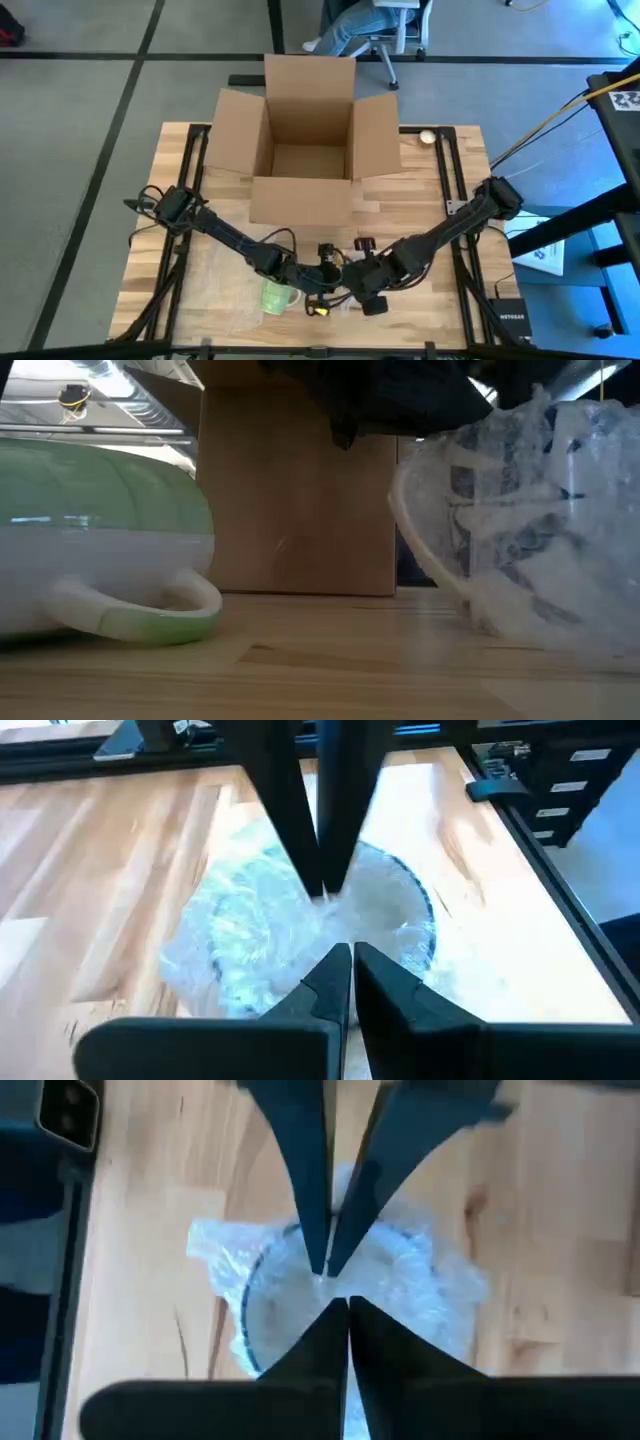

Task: Wrap mug
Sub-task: Wrap the blue mug with the right transparent bubble wrap

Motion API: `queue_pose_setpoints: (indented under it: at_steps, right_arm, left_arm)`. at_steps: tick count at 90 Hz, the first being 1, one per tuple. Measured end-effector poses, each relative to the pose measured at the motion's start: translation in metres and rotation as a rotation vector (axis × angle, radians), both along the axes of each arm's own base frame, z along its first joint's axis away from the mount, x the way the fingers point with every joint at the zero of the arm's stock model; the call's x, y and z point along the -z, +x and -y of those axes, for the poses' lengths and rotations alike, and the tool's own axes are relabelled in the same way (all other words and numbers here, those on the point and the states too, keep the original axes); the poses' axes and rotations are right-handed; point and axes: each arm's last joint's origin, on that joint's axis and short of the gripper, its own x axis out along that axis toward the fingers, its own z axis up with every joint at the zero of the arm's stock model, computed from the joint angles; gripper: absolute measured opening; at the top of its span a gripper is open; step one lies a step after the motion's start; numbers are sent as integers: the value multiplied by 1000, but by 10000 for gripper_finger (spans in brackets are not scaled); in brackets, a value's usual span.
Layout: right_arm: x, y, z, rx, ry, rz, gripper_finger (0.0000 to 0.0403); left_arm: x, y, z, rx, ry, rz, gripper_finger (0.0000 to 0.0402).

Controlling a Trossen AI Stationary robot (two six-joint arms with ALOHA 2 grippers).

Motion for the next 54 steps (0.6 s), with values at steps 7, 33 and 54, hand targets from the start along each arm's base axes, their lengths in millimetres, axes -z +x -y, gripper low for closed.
queue_pose_setpoints:
  at_steps: [7, 33, 54]
  right_arm:
    - [5, -1, 1, 5, -10, -13, 1]
    - [54, -6, 11, 44, -54, 12, 1]
    - [68, -9, 12, 52, 4, 31, 1]
  left_arm:
    - [0, 0, 0, 2, 3, 3, 0]
    - [0, 0, 0, -1, 5, 5, 0]
    - [0, 0, 0, -1, 5, 5, 0]
